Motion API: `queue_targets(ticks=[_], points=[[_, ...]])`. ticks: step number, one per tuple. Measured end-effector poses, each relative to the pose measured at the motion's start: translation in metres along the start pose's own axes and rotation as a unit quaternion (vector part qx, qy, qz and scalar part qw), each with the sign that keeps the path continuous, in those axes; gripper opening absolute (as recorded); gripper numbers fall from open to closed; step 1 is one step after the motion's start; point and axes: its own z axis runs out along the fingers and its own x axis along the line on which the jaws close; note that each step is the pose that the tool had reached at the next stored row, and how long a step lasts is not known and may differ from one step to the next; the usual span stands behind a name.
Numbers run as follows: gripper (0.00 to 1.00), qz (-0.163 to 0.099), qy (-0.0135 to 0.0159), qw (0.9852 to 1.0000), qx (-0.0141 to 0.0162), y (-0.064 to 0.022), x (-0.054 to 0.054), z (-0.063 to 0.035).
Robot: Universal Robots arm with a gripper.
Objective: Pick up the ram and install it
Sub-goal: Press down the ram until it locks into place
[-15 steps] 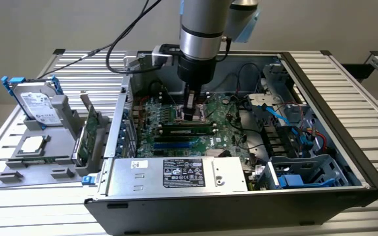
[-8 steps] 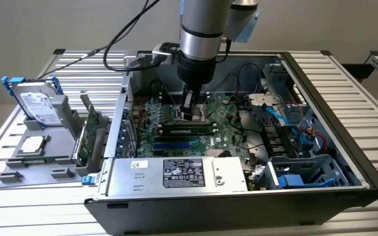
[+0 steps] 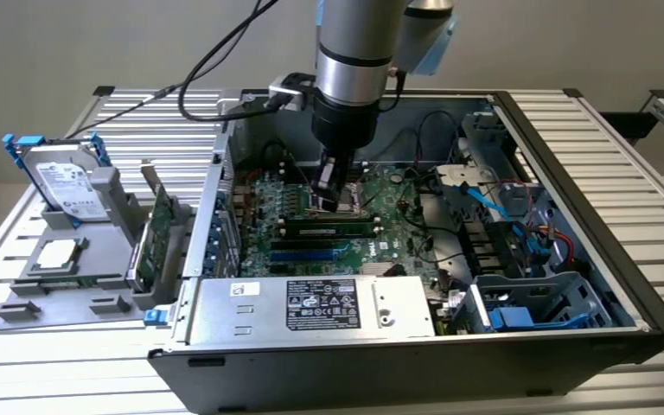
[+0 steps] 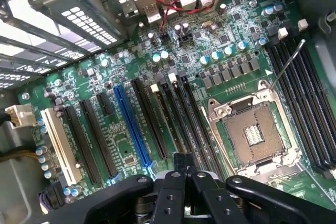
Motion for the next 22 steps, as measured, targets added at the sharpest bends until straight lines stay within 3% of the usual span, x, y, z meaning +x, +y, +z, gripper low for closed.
queue_targets(ticks=[11,17,22], points=[[0.11,0.058,0.0036,0.9983,0.0074,0.0001,0.0000,0.0000],[0.11,0.090,0.0050,0.9959,0.0112,0.0000,0.0000,0.0000],[0.11,0.118,0.0056,0.9930,0.0137,0.0000,0.0000,0.0001]])
